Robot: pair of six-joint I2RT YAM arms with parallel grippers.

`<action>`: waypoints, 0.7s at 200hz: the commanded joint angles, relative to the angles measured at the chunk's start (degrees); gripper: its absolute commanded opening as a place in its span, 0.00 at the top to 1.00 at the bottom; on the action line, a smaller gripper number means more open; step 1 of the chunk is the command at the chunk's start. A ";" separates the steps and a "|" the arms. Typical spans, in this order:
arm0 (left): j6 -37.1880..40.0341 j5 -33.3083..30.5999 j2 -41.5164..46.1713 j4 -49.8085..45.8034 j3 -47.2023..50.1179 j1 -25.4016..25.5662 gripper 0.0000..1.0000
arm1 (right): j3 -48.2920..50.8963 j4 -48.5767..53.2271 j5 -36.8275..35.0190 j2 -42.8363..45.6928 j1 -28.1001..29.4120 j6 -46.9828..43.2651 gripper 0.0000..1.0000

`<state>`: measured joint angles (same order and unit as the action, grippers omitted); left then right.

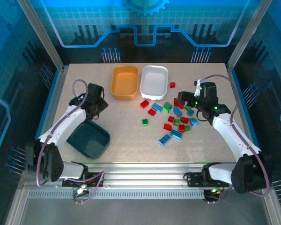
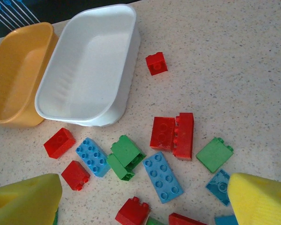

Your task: Sort the legos into containers by color

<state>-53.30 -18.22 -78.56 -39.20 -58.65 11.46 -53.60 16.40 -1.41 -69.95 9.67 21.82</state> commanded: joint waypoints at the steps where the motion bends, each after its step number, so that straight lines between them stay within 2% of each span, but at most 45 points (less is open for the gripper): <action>1: -5.29 0.97 -1.67 -0.96 3.31 -2.25 0.26 | 0.19 -0.56 0.28 -0.12 1.38 -1.12 0.07; 40: -5.56 3.22 -4.57 1.29 6.65 -3.90 0.30 | -0.01 -0.06 -0.34 -0.18 1.68 -1.34 0.07; 59: -5.43 3.50 -6.57 4.46 8.45 -4.03 0.37 | -0.18 -0.14 -0.23 -0.82 1.86 -1.09 0.07; 70: -5.06 3.66 -8.54 6.11 8.97 -4.29 0.46 | -0.34 -0.07 -0.26 -1.11 1.93 -1.24 0.08; 93: -0.99 2.67 -12.21 7.94 7.70 -5.07 0.77 | -0.35 0.29 -0.59 -0.85 2.15 -1.54 0.08; 114: 4.29 0.17 -14.13 8.61 4.37 -5.20 1.00 | -0.22 0.21 -0.96 -0.49 2.20 -1.61 0.08; 140: 10.24 -0.68 -17.29 8.49 -3.05 -5.31 1.00 | -0.27 0.10 -1.11 -0.93 2.20 -1.88 0.09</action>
<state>-50.68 -17.10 -92.95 -34.33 -55.64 6.94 -53.60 16.32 -1.50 -70.85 10.98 20.91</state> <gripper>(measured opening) 0.100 0.914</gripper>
